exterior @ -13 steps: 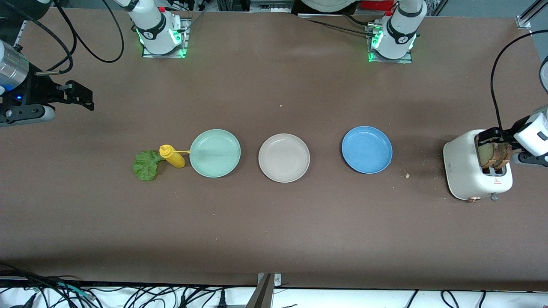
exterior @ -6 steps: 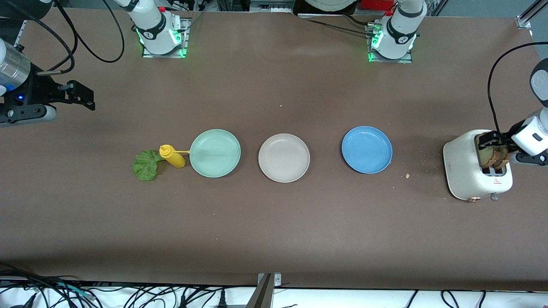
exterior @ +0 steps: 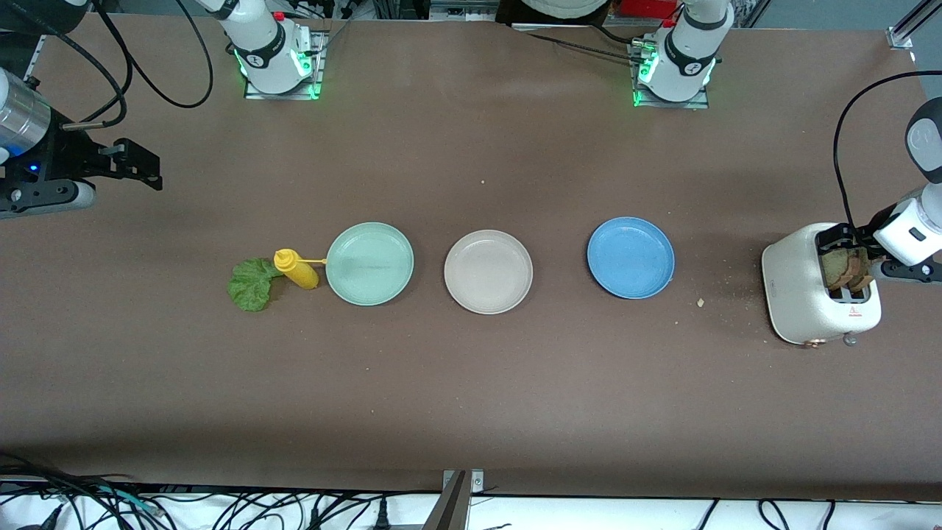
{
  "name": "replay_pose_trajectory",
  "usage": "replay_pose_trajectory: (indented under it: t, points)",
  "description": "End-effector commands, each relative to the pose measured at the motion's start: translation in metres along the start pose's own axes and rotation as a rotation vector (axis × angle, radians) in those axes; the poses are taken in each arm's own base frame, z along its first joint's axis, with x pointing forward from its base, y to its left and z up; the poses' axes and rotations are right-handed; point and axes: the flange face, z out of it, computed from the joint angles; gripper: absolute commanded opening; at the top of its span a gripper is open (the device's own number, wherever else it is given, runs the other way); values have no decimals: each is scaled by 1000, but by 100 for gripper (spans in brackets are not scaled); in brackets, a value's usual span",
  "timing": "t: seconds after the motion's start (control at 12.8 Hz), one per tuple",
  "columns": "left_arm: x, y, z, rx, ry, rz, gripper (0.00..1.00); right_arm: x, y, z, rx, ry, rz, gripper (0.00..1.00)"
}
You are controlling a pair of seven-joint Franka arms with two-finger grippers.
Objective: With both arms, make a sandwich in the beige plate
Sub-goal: 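Lower the left gripper onto the toaster and grasp a bread slice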
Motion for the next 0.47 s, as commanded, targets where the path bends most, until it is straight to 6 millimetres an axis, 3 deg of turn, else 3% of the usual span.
replay_pose_trajectory:
  t: [0.0, 0.16, 0.39]
  points:
    - [-11, 5, 12, 20, 25, -28, 46, 1, 1, -6, -1, 11, 11, 100]
    - [-14, 5, 13, 18, 14, -36, 0, 1, 1, -6, -1, 11, 11, 100]
    - [-11, 7, 7, 29, 15, -33, 0, 1, 1, -6, -1, 11, 11, 100]
